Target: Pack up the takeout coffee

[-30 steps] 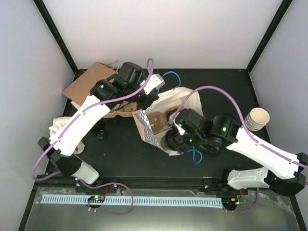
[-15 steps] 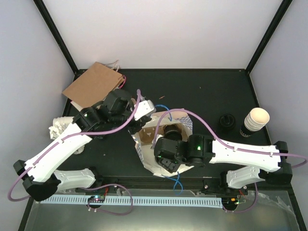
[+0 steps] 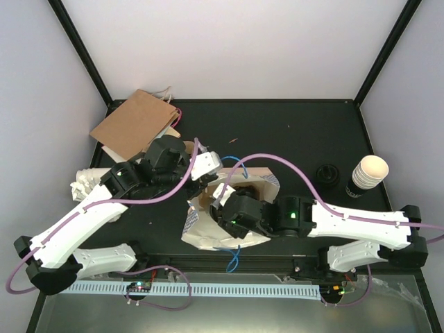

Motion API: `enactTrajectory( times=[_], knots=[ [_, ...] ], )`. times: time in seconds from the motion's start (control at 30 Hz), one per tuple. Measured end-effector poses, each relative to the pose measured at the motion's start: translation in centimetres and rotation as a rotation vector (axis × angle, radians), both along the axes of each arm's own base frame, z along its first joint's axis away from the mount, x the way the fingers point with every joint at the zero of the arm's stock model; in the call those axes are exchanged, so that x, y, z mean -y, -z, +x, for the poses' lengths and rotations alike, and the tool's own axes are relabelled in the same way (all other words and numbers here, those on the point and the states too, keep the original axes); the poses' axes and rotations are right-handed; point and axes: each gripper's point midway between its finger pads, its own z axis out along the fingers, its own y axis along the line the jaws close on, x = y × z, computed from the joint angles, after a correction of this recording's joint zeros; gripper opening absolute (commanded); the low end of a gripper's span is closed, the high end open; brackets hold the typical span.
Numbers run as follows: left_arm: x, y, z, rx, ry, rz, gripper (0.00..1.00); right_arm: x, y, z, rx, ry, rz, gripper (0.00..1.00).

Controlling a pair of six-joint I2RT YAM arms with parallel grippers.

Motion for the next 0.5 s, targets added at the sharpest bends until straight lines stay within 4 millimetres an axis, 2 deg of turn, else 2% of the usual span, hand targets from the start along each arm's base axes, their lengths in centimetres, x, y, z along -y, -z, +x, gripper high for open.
enactTrajectory(
  times=[0.13,0.33,0.5],
  knots=[
    [0.3,0.0,-0.4,-0.001,0.017,-0.001,0.02,-1.2,1.1,0.7,0.046,-0.013,-0.025,0.56],
    [0.6,0.0,-0.9,-0.002,0.034,-0.001,0.02,-1.9,4.5,0.9,0.111,-0.065,-0.097,0.57],
    [0.8,0.1,-1.1,-0.012,0.037,-0.003,0.02,-2.3,5.6,1.3,0.189,-0.110,-0.114,0.58]
  ],
)
